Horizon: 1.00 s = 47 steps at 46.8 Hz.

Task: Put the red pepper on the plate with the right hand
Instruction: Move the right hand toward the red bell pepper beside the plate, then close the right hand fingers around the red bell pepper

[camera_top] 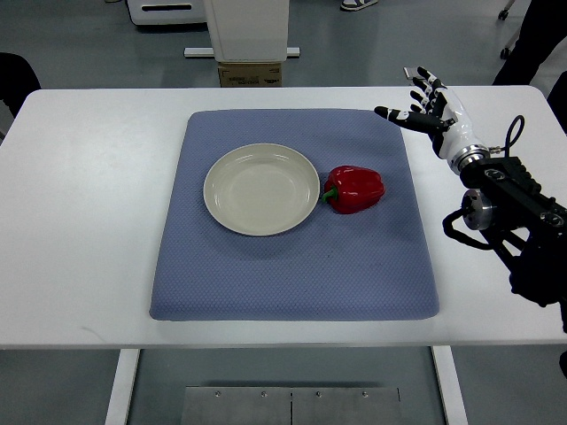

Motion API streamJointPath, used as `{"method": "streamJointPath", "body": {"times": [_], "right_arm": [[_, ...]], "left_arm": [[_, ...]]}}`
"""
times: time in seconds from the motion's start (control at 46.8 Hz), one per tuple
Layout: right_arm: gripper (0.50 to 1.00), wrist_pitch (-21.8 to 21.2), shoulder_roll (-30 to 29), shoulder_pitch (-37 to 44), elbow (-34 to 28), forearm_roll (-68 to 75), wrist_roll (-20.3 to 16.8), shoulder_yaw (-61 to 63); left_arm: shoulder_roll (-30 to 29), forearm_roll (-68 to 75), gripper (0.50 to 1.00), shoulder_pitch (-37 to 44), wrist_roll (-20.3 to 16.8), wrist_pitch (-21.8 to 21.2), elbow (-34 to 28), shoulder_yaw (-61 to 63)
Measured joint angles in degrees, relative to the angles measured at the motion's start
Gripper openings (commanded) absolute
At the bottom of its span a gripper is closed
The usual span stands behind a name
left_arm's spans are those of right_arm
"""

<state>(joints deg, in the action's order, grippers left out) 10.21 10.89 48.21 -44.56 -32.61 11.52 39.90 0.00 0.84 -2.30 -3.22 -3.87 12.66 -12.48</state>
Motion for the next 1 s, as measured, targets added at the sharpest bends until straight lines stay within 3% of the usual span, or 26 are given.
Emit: {"method": "streamJointPath", "body": {"times": [0.235,0.534,1.004], "right_arm": [[0.995,-3.0,5.8,4.8,-2.9,0.0,2.9,-12.1],[0.993,-5.1,11.8,11.2,-12.0,-0.3,5.3,-27.2],[0.987,-5.2,12.3,19.7,-14.6,-9.8,8.2,-44.6]], "left_arm": [[0.0,0.0,1.0,0.0,0.0,0.0,0.0,0.0],[0.0,0.0,1.0,0.0,0.0,0.0,0.0,0.0],[0.0,0.0,1.0,0.0,0.0,0.0,0.0,0.0]]}}
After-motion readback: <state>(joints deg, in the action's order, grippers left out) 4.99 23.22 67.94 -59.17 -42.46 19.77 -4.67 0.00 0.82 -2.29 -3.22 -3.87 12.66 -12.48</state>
